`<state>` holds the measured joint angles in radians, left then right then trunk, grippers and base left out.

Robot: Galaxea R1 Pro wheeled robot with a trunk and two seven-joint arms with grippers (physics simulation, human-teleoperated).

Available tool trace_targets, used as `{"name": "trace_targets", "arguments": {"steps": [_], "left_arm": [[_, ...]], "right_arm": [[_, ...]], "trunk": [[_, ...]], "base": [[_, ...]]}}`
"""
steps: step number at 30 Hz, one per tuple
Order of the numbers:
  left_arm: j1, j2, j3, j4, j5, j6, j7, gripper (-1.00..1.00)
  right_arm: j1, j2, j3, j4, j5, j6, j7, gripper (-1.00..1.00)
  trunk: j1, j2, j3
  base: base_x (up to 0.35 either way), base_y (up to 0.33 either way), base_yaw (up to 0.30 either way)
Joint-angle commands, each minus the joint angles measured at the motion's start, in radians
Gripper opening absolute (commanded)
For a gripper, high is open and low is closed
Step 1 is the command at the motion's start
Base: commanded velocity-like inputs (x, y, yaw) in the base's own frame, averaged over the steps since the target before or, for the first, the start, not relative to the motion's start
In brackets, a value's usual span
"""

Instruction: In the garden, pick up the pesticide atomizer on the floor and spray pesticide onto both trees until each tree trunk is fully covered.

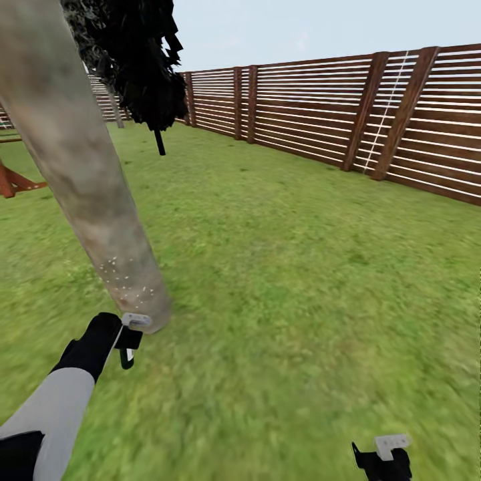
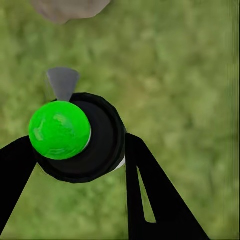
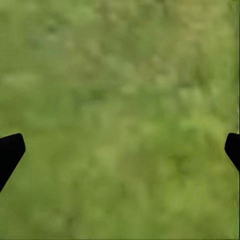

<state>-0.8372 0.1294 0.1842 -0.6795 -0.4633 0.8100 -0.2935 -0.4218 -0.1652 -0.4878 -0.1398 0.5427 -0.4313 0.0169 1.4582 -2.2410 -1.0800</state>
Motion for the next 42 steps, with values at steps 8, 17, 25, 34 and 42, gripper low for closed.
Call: {"name": "trace_targets", "arguments": {"steps": [8,17,25,34,42], "left_arm": [[0.002,0.004,-0.002,0.008,-0.001,0.000,0.000,-1.00],[0.015,0.001,-0.001,-0.001,0.000,-0.002,0.000,-1.00],[0.015,-0.001,0.000,0.007,0.031,-0.002,0.087,-1.00],[0.015,-0.002,-0.005,0.008,0.128,-0.005,0.093,-1.00],[0.015,-0.001,-0.004,-0.001,0.126,-0.005,0.094,-1.00]], "right_arm": [[0.000,0.001,0.000,0.000,0.000,0.000,0.002,1.00],[0.000,0.002,0.000,0.001,0.003,0.000,0.002,1.00],[0.000,0.006,0.002,0.002,0.005,0.000,0.003,1.00],[0.000,0.004,0.002,0.002,0.005,0.000,0.002,1.00],[0.000,0.005,0.002,0.002,0.003,0.000,0.002,1.00]], "trunk": [[0.000,0.000,0.000],[0.000,0.000,0.000],[0.000,0.000,0.000],[0.000,0.000,0.000],[0.000,0.000,0.000]], "base": [[0.131,-0.263,0.054],[0.141,-0.263,0.273],[0.160,-0.262,0.278],[0.190,-0.230,0.093],[0.155,-0.238,0.044]]}}
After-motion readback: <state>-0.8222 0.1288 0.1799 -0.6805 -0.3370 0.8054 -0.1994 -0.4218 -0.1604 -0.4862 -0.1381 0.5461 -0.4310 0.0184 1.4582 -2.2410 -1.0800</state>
